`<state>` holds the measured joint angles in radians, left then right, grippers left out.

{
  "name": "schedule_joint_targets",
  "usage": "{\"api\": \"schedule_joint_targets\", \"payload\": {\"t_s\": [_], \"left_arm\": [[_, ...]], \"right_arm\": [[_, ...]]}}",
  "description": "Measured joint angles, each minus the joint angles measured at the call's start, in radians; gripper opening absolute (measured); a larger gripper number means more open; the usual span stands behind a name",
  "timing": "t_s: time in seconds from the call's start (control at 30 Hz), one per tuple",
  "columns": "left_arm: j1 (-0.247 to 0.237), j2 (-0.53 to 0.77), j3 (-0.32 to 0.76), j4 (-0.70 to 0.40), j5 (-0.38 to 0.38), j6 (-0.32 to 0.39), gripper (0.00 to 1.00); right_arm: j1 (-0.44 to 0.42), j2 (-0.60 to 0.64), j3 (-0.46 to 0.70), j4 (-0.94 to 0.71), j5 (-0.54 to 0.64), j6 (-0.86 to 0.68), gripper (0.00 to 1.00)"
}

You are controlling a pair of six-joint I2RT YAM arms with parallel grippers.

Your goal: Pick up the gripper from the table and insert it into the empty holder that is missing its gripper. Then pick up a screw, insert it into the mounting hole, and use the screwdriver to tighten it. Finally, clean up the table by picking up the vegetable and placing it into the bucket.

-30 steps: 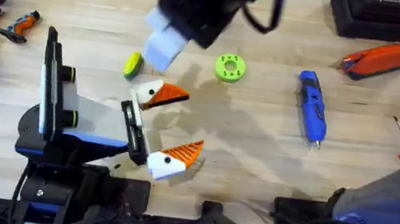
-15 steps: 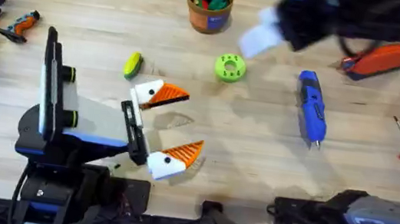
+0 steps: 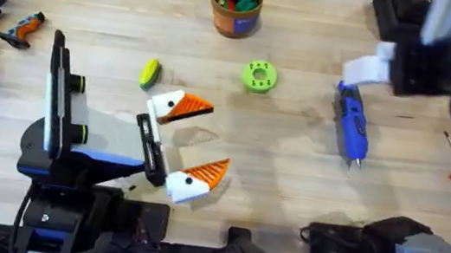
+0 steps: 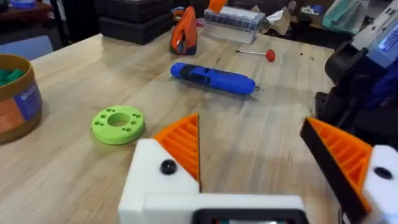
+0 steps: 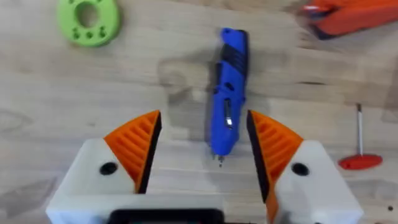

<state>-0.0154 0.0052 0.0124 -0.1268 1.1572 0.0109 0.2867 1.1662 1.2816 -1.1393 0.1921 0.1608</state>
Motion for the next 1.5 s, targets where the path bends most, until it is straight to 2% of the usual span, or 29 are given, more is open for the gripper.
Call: {"api": "schedule_joint_targets", "payload": {"t_s": [0.13, 0.27, 0.87, 1.03, 1.07, 1.23, 1.27, 1.4, 1.5], "left_arm": [[0.000, 0.000, 0.000, 0.000, 0.000, 0.000, 0.985], [0.000, 0.000, 0.000, 0.000, 0.000, 0.000, 0.985], [0.000, 0.000, 0.000, 0.000, 0.000, 0.000, 0.985], [0.000, 0.000, 0.000, 0.000, 0.000, -0.001, 0.981], [0.000, 0.000, 0.000, 0.000, 0.000, -0.002, 0.901], [0.000, 0.000, 0.000, 0.000, 0.000, 0.000, 0.101], [0.000, 0.000, 0.000, 0.000, -0.001, 0.004, 0.028], [0.000, 0.000, 0.000, 0.000, -0.001, 0.004, 0.005], [0.000, 0.000, 0.000, 0.000, -0.001, 0.004, 0.005]], "right_arm": [[-0.002, -0.105, -0.035, -0.005, 0.083, 0.059, 0.819], [-0.002, -0.131, -0.035, -0.004, 0.119, 0.083, 0.819], [-0.002, 0.054, -0.037, 0.013, 0.137, 0.101, 0.822], [-0.002, 0.054, -0.037, 0.020, 0.137, 0.101, 0.822], [-0.002, 0.054, -0.037, 0.020, 0.137, 0.101, 0.822], [-0.002, 0.054, -0.037, 0.020, 0.137, 0.101, 0.821], [-0.002, 0.054, -0.037, 0.020, 0.137, 0.101, 0.822], [-0.007, 0.054, -0.037, 0.021, 0.136, 0.101, 0.821], [-0.043, 0.056, -0.037, 0.021, 0.132, 0.101, 0.822]]}}
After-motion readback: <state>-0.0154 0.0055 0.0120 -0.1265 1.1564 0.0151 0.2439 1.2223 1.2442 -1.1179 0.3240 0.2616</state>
